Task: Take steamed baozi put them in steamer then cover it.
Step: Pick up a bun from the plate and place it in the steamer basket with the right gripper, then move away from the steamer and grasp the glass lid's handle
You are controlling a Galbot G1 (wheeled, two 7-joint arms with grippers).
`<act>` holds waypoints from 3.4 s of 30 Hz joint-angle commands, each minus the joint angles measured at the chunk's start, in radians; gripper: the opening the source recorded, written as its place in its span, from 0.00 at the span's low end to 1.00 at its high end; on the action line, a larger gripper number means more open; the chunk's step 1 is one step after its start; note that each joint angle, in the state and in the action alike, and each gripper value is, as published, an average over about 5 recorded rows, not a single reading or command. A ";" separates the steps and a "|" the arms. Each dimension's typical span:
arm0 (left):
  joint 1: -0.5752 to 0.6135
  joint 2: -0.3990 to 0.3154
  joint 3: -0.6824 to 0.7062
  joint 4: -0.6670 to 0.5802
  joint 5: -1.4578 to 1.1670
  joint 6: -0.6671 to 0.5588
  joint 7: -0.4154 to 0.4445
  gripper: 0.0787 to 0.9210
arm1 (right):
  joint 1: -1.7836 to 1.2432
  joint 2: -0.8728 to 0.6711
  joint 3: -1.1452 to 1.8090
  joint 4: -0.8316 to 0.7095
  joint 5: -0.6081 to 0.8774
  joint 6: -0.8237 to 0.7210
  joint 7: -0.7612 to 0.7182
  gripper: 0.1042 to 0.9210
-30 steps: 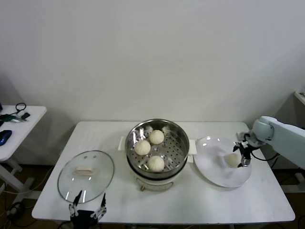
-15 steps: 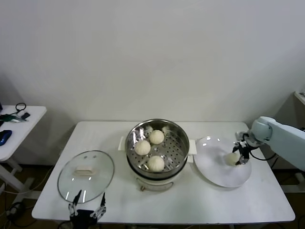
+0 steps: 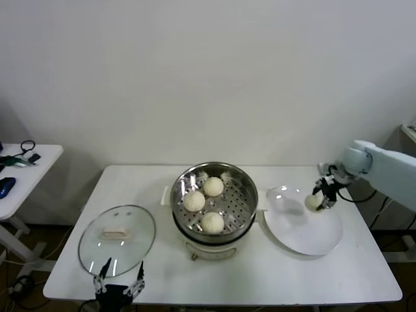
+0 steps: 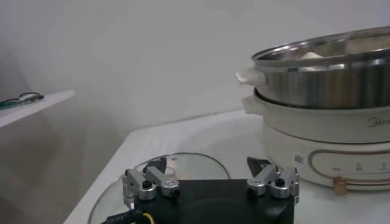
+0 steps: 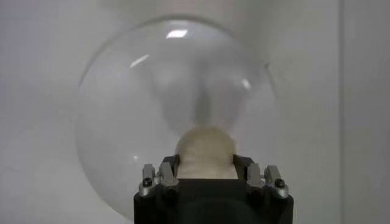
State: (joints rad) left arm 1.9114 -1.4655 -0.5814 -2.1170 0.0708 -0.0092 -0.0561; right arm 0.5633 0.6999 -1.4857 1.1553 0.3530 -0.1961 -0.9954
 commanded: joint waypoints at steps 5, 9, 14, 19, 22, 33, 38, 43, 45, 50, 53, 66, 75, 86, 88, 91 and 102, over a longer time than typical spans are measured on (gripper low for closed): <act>0.004 0.011 0.004 -0.005 0.001 0.004 0.003 0.88 | 0.712 0.175 -0.335 0.472 0.507 -0.181 0.058 0.63; 0.004 0.012 0.008 -0.011 0.001 0.005 0.004 0.88 | 0.647 0.230 -0.232 0.530 0.577 -0.272 0.129 0.63; 0.009 0.016 0.006 -0.017 -0.002 0.002 0.003 0.88 | 0.524 0.301 -0.176 0.540 0.584 -0.321 0.197 0.63; 0.013 0.015 0.002 -0.027 -0.005 0.001 0.002 0.88 | 0.377 0.335 -0.178 0.502 0.510 -0.329 0.230 0.63; 0.013 0.010 -0.001 -0.038 -0.007 0.002 0.003 0.88 | 0.308 0.343 -0.176 0.467 0.460 -0.330 0.239 0.63; 0.008 0.006 -0.010 -0.038 -0.010 0.002 0.003 0.88 | 0.203 0.362 -0.175 0.387 0.324 -0.329 0.254 0.63; 0.006 0.003 -0.008 -0.033 -0.011 -0.002 0.000 0.88 | 0.180 0.365 -0.170 0.373 0.291 -0.330 0.263 0.63; 0.004 0.002 -0.009 -0.030 -0.012 -0.007 -0.008 0.88 | 0.160 0.366 -0.156 0.363 0.281 -0.326 0.263 0.63; 0.003 0.002 -0.009 -0.028 -0.012 -0.009 -0.010 0.88 | 0.153 0.367 -0.153 0.359 0.275 -0.325 0.266 0.63; 0.003 0.003 -0.010 -0.031 -0.017 -0.009 -0.012 0.88 | 0.149 0.370 -0.145 0.346 0.265 -0.316 0.264 0.63; 0.001 0.003 -0.012 -0.037 -0.021 -0.006 -0.013 0.88 | 0.151 0.365 -0.132 0.346 0.282 -0.300 0.253 0.66; -0.034 0.029 -0.039 -0.078 0.000 0.054 -0.027 0.88 | 0.274 0.097 0.116 0.339 0.514 -0.303 0.269 0.88; -0.125 0.057 -0.060 -0.083 -0.001 0.122 -0.021 0.88 | -0.413 -0.298 0.862 0.426 0.500 -0.202 0.702 0.88; -0.211 0.105 -0.055 -0.050 0.007 0.151 -0.023 0.88 | -1.810 -0.180 2.173 0.506 0.293 0.108 0.789 0.88; -0.218 0.123 -0.057 -0.038 0.025 0.131 -0.026 0.88 | -1.940 -0.101 2.279 0.512 0.266 0.177 0.779 0.88; -0.224 0.148 -0.065 -0.012 0.079 0.080 -0.045 0.88 | -2.073 0.008 2.353 0.511 0.243 0.292 0.777 0.88; -0.221 0.165 -0.076 0.103 0.459 -0.036 -0.259 0.88 | -2.217 0.313 2.284 0.455 0.219 0.618 0.797 0.88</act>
State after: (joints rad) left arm 1.7100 -1.3270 -0.6502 -2.0978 0.2428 0.0394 -0.1739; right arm -1.0026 0.7600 0.3903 1.6219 0.6239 0.1019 -0.2399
